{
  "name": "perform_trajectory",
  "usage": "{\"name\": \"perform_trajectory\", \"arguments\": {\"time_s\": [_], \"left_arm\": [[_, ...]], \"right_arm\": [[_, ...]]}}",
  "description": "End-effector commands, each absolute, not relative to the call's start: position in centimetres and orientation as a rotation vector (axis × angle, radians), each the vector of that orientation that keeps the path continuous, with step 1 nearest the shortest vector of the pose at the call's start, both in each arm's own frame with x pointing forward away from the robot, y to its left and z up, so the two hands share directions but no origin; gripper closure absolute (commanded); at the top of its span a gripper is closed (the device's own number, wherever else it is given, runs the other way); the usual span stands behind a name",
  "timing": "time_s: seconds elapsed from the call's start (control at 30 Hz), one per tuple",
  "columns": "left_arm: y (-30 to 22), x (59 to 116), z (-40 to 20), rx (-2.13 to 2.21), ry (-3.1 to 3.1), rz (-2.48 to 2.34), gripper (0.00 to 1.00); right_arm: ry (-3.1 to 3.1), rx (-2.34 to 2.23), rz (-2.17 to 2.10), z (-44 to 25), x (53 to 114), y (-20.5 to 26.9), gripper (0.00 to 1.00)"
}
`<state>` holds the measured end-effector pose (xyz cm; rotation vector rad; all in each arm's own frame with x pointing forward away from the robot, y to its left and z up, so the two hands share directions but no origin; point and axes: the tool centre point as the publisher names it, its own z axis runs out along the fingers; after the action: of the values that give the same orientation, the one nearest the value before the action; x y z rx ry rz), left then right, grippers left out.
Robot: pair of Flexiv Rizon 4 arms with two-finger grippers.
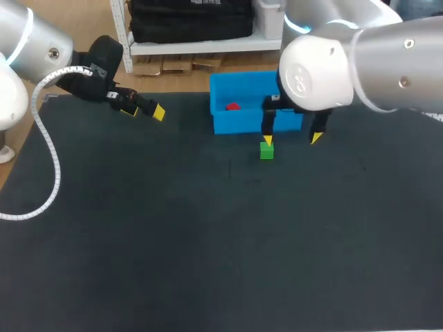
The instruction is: Use the left arm to pick the red cube and place it into the blue plastic box first, then use the right arm to grasp the green cube and put it into the same blue plastic box after the first action is fully finished.
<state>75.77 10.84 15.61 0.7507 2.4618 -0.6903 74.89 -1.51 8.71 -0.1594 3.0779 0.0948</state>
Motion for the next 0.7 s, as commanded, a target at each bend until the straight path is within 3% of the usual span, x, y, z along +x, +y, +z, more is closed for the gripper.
{"name": "perform_trajectory", "arguments": {"time_s": [0.03,0.7], "left_arm": [[10.9,75.9,15.6,0.756,2.462,-0.694,0.00],[10.9,75.9,15.6,0.756,2.462,-0.694,0.00]], "right_arm": [[3.080,-0.165,0.085,8.3,75.2,-0.6,0.00],[3.113,-0.219,0.084,5.2,76.8,3.0,0.00]]}}
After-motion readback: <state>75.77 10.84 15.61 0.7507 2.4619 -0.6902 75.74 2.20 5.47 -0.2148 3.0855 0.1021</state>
